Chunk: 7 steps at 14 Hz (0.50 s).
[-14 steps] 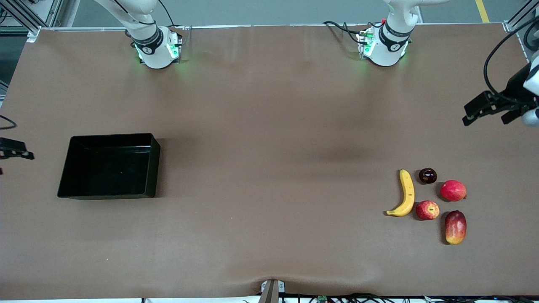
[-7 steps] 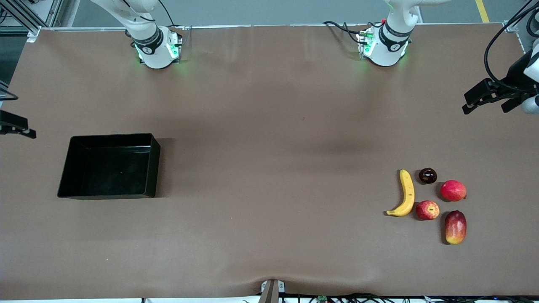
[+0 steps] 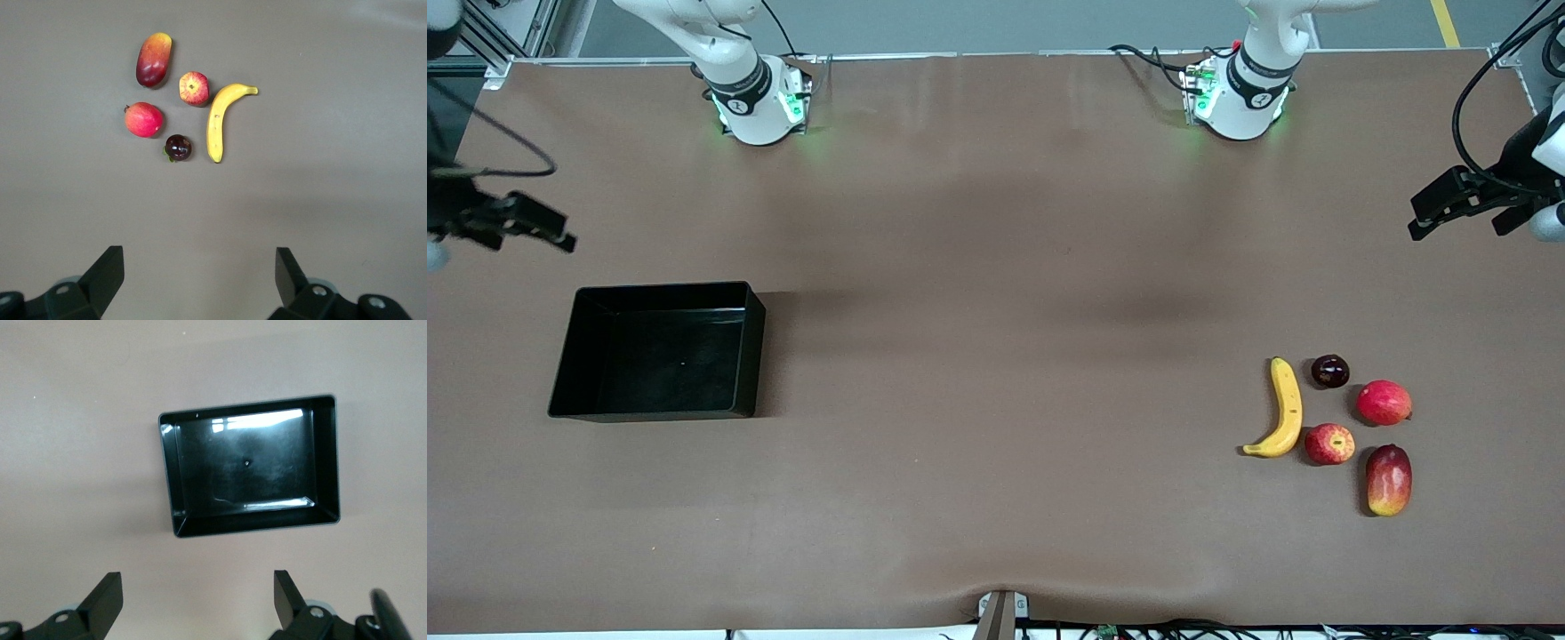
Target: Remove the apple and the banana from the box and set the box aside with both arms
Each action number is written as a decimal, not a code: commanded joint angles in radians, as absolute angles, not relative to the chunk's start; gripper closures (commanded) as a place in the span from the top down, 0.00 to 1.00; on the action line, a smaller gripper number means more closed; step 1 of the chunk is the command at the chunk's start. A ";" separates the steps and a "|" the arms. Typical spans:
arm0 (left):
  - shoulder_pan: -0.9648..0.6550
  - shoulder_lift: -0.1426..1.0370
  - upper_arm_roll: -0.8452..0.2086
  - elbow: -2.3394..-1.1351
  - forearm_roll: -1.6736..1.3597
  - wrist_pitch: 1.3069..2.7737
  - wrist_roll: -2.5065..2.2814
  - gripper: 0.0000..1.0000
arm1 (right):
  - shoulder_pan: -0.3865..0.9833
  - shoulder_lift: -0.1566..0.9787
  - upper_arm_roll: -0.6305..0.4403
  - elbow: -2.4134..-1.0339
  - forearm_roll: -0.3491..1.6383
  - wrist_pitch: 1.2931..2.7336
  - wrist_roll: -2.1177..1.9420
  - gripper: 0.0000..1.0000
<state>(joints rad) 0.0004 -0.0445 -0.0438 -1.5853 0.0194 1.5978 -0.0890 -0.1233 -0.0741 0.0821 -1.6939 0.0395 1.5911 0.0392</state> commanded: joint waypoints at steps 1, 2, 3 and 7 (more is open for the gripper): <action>-0.005 -0.046 -0.041 -1.566 0.040 1.574 -0.074 1.00 | -0.083 -0.179 0.037 -1.812 0.057 1.629 0.069 1.00; -0.005 -0.046 -0.041 -1.566 0.040 1.572 -0.074 1.00 | -0.048 -0.186 0.000 -1.813 0.057 1.625 0.069 1.00; -0.005 -0.048 -0.040 -1.566 0.040 1.572 -0.075 1.00 | -0.029 -0.186 -0.024 -1.813 0.057 1.617 0.069 1.00; 0.000 -0.046 -0.038 -1.549 0.040 1.572 -0.072 1.00 | -0.031 -0.170 -0.032 -1.774 0.057 1.597 0.067 1.00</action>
<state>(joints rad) 0.0008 -0.0444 -0.0432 -1.5749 0.0204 1.5931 -0.0887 -0.0508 -0.1609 -0.0169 -1.7816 0.0395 1.5984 0.0545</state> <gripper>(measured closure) 0.000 0.000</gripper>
